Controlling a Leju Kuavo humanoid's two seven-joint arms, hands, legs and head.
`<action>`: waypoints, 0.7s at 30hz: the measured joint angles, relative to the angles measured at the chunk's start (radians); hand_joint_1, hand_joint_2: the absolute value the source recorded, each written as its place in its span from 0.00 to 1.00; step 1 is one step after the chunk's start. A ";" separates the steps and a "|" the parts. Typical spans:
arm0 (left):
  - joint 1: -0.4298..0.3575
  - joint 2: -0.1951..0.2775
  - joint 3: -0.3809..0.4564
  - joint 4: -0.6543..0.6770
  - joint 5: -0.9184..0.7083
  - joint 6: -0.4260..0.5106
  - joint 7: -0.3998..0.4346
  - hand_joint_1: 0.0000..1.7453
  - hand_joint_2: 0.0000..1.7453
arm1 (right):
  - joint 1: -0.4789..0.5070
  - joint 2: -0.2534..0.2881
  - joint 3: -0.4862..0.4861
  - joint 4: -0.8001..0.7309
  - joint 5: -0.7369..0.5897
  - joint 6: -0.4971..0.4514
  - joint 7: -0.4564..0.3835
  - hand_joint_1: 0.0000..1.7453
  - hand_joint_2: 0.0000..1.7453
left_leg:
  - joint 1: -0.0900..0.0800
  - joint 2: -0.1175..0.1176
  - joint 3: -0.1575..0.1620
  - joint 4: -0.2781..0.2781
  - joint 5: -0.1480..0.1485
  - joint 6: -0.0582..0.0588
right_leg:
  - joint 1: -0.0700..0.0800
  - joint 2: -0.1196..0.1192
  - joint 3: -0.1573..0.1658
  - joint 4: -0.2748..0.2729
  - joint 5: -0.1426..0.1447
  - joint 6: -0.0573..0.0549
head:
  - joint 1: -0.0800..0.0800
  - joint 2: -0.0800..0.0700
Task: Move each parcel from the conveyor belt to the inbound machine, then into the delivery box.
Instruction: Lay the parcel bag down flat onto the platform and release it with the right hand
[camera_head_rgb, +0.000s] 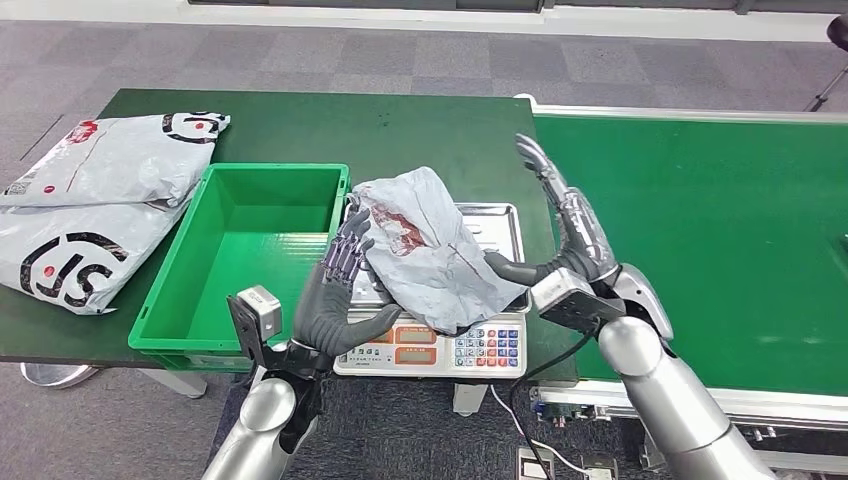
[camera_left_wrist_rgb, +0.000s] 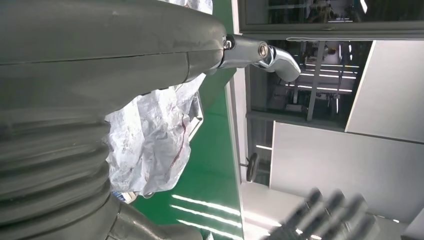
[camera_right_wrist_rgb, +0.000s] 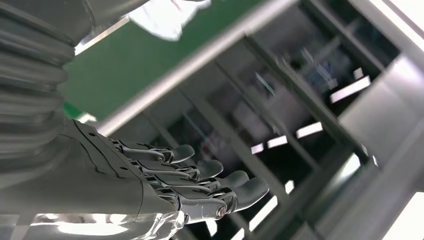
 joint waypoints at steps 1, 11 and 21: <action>-0.002 0.000 0.000 0.002 -0.004 0.002 0.000 0.00 1.00 | 0.021 0.008 -0.027 -0.019 0.002 -0.012 -0.014 0.00 1.00 | 0.000 0.000 0.000 0.000 0.000 0.000 | 0.000 0.000 0.000 0.000 0.000 0.000 | 0.000 0.000; -0.145 -0.020 0.000 0.142 -0.108 0.057 0.019 0.00 1.00 | 0.125 0.145 -0.217 -0.106 -0.057 -0.134 -0.122 0.00 1.00 | 0.000 0.002 0.001 0.000 0.001 0.000 | 0.000 0.002 0.000 0.000 0.001 0.000 | 0.000 0.000; -0.388 -0.103 -0.025 0.446 -0.378 0.173 0.081 0.00 1.00 | 0.146 0.244 -0.274 -0.111 -0.215 -0.165 -0.192 0.00 1.00 | 0.000 0.002 0.000 0.000 0.001 0.000 | 0.000 0.001 0.000 0.000 0.002 0.000 | 0.000 0.000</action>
